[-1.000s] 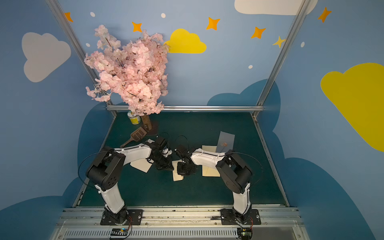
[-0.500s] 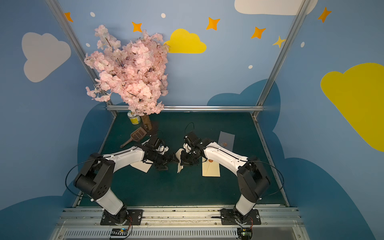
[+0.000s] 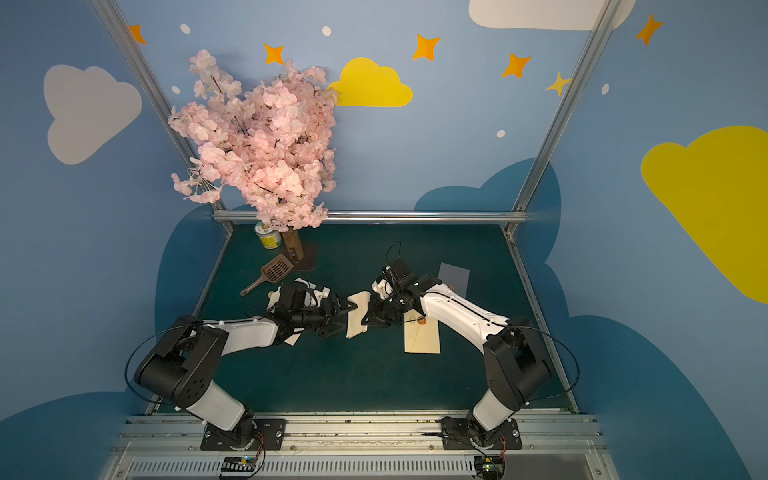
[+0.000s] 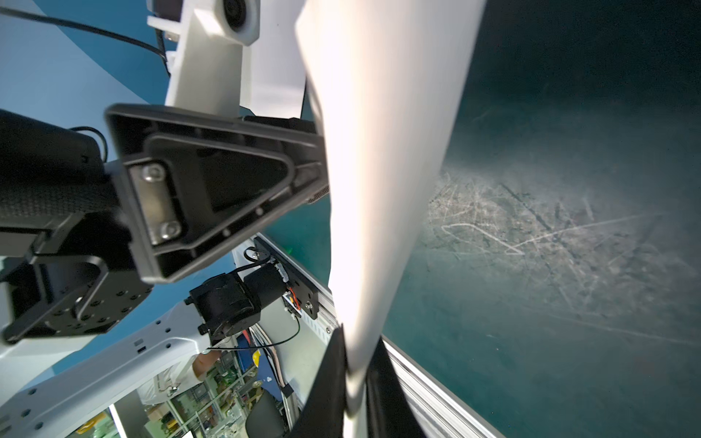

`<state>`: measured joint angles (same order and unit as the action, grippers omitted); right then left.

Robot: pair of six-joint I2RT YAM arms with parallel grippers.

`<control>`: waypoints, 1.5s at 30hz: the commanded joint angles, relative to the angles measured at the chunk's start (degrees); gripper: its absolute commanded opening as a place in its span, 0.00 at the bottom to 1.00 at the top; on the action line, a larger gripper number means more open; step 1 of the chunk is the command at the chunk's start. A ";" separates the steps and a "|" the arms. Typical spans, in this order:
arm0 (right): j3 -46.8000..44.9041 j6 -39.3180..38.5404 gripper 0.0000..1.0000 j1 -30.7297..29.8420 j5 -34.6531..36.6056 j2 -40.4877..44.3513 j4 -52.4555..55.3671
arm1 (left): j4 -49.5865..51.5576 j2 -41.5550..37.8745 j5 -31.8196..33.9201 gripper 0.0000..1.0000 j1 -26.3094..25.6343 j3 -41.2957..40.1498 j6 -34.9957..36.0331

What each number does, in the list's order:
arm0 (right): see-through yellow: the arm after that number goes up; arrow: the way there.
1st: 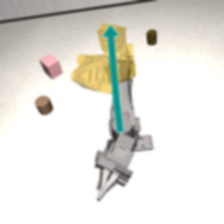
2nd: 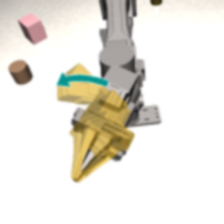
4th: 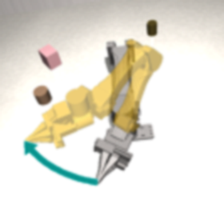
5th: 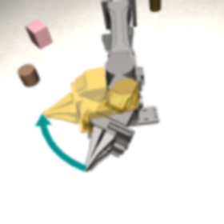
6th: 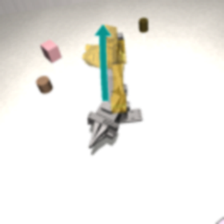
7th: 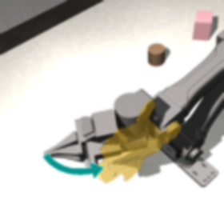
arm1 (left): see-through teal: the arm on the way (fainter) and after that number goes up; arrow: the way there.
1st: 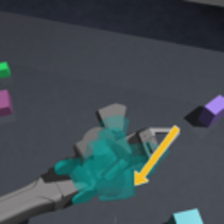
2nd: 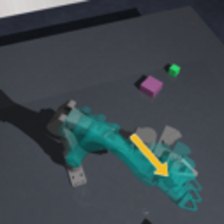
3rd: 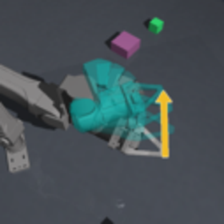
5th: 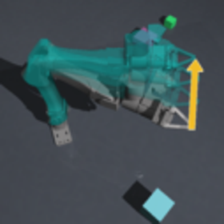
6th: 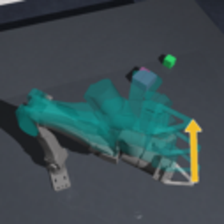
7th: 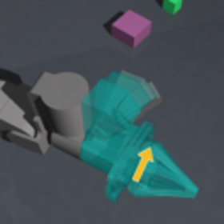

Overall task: Fold the letter paper in half and place it into the envelope
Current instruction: Fold the letter paper at the center of the board.

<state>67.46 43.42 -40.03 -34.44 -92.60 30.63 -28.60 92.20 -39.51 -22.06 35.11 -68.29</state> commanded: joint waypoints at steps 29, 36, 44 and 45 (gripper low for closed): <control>1.21 8.06 0.87 1.62 -3.37 -2.95 0.17 | -11.80 2.87 -0.34 0.03 2.63 2.61 -4.70; -5.11 23.55 0.87 1.12 -7.66 -1.53 -19.42 | -12.25 1.67 11.11 0.03 2.53 2.59 -7.29; -9.02 33.22 0.87 1.50 -7.29 -2.03 -34.11 | -15.98 0.39 21.56 0.03 2.21 0.70 -9.06; -9.16 33.97 0.87 1.66 -7.18 -2.38 -35.73 | -16.67 0.38 22.19 0.03 2.17 0.14 -9.40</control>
<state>58.98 72.64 -38.70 -41.45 -95.48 3.29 -42.94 93.91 -22.09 -19.79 36.42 -76.97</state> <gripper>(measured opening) 0.873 0.049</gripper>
